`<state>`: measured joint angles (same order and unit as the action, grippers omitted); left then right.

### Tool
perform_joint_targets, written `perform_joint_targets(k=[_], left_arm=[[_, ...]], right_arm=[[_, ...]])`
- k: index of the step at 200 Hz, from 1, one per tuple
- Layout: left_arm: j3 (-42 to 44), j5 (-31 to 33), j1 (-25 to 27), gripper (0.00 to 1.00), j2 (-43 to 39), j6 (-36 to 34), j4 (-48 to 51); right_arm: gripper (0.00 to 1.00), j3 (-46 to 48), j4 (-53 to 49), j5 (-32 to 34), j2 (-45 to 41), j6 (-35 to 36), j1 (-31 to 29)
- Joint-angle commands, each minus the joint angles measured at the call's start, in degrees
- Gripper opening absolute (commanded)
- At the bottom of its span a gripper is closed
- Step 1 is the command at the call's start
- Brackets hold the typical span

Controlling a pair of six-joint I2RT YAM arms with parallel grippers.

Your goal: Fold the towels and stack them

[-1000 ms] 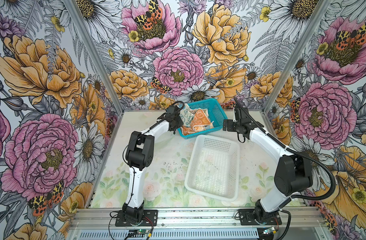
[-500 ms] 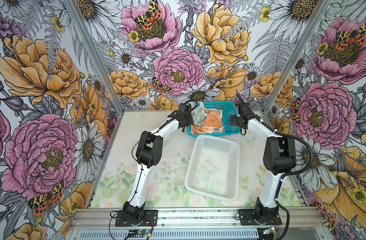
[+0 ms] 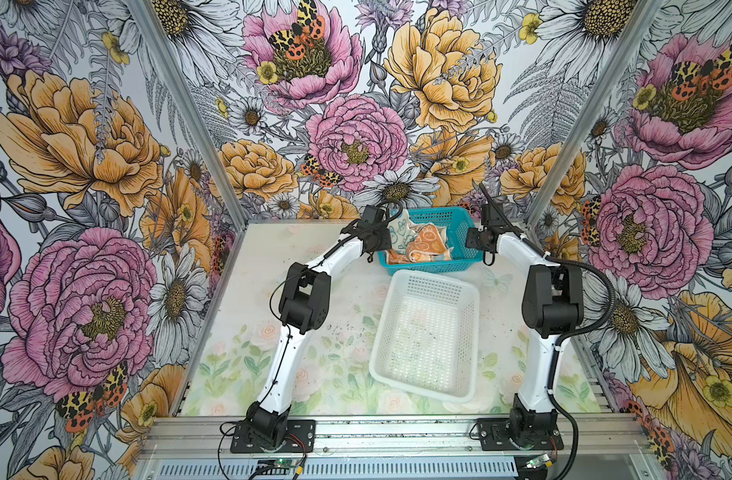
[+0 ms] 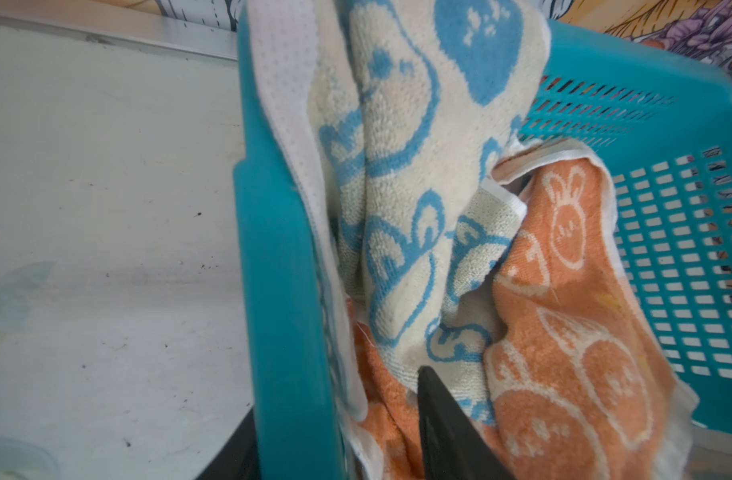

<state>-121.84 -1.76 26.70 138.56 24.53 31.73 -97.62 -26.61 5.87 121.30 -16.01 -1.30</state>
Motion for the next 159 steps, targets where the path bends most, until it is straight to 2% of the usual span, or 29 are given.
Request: perform_joint_targets(k=[1, 11, 14, 51, 102, 147, 159], left_arm=[[-0.15, 1.31, 0.21, 0.74, -1.41, -1.19, 0.95], [-0.31, 1.75, 0.01, 0.96, -2.16, -1.69, 1.7], [-0.32, 2.01, -0.09, 0.98, -2.39, -1.88, 1.96], [2.93, 4.84, -0.38, 0.99, -7.55, -3.67, 2.86], [8.92, 7.1, -0.27, 0.99, -14.78, -5.12, 2.81], [17.78, 6.2, 1.41, 0.99, -21.57, -5.34, 2.82], [20.5, 5.83, 2.18, 0.99, -22.98, -5.84, 3.04]], right_arm=[[0.54, -3.06, 0.49, -1.36, 1.45, -0.41, -0.12], [0.49, -3.6, 0.51, -1.8, 1.99, -0.16, 0.04], [0.47, -3.69, 0.49, -1.94, 2.09, -0.17, 0.07], [0.29, -2.43, 0.42, -1.98, 1.42, 0.18, 0.5], [0.15, 2.48, 0.48, 1.45, -2.44, -0.3, 2.03], [0.0, 8.4, 0.51, 7.1, -6.73, -4.71, 3.84], [0.0, 10.47, 0.59, 8.18, -8.15, -6.12, 4.46]])
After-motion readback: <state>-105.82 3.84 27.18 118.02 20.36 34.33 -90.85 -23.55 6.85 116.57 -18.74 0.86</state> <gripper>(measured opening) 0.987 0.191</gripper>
